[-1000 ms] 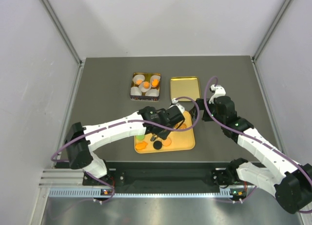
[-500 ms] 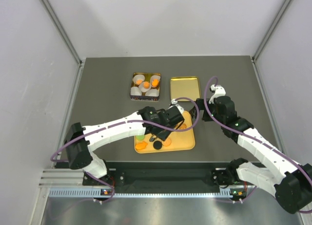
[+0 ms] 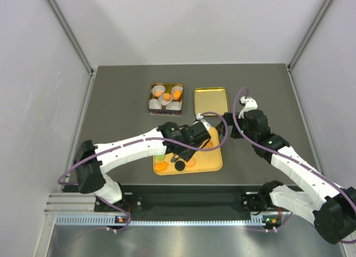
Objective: Pack the cookies
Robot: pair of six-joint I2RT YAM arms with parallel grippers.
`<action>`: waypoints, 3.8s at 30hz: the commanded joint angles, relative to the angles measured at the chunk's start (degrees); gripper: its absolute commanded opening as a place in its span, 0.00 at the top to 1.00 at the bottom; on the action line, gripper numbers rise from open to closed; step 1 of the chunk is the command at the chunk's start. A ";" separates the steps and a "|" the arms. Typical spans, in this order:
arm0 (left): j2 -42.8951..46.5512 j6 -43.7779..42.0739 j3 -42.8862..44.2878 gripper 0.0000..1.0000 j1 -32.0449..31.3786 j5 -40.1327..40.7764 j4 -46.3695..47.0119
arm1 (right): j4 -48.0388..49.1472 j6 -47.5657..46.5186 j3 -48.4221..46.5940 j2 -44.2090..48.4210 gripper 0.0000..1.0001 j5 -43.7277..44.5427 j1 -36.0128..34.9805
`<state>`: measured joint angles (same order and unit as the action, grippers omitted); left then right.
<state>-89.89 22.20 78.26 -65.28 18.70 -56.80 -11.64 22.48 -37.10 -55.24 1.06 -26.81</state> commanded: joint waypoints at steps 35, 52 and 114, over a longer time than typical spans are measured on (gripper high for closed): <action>-2.92 -2.42 3.48 0.52 -0.64 -0.42 1.86 | 1.00 -1.12 0.19 1.45 0.01 0.96 0.53; -3.54 -2.68 3.74 0.53 -0.73 0.55 1.78 | 1.09 -1.03 0.10 1.28 0.00 0.79 0.53; -3.54 -4.53 3.40 0.51 0.85 1.52 2.65 | 1.00 -1.03 0.10 1.63 0.00 0.79 0.62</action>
<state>-93.41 18.63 82.21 -64.88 20.38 -56.51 -11.66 22.41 -37.10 -55.11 1.45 -26.81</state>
